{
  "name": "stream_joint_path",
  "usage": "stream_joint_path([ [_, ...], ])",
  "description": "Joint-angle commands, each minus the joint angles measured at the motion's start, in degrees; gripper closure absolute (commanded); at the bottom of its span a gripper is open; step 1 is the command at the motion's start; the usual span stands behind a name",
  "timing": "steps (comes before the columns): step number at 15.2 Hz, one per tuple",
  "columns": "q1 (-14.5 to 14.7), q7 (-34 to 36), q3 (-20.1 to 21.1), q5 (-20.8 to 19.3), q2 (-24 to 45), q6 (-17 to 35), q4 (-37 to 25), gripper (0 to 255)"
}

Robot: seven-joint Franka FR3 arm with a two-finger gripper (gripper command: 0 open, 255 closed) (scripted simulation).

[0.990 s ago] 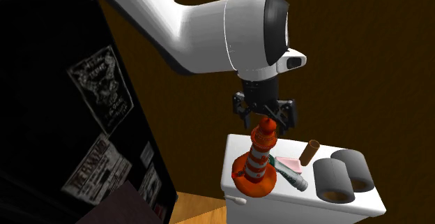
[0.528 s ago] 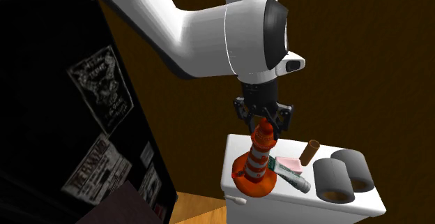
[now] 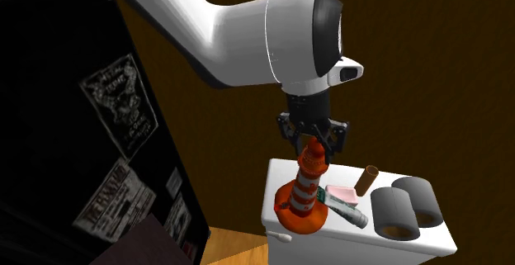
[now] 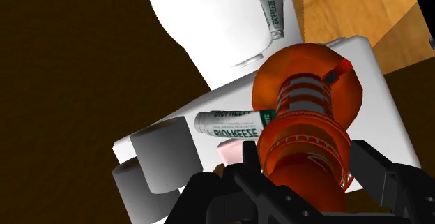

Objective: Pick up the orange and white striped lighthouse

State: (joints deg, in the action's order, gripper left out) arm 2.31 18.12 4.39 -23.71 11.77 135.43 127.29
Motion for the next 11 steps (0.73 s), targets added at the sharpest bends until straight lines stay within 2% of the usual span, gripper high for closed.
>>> stream_joint_path([
  [1,-0.03,-0.71,0.2,0.67,-1.18,-1.37,-0.32,255],
  [11,-0.09,-3.89,0.78,3.4,-6.23,-7.91,-2.25,255],
])
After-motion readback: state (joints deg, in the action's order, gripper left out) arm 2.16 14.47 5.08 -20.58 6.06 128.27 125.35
